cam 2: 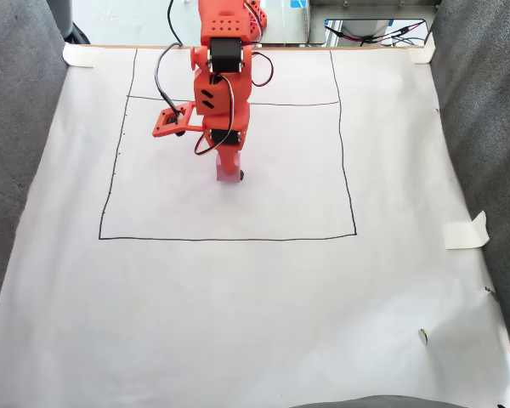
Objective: Grasp the colored block, Place it on the black dot, and then return the arm to the default position.
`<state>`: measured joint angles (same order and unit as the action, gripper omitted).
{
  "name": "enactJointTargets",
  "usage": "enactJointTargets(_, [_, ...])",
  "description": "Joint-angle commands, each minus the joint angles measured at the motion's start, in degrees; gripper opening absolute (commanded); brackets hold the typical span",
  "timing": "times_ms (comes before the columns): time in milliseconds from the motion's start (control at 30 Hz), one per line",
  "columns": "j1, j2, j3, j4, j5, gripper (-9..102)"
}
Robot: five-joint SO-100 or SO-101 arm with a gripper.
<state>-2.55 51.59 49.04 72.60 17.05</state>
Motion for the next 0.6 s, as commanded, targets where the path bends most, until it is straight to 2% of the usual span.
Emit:
enactJointTargets(0, [0.09,0.79,-0.79,-0.26,-0.88,0])
enactJointTargets(567, [-1.49,-0.18,1.32,0.26,-2.46,0])
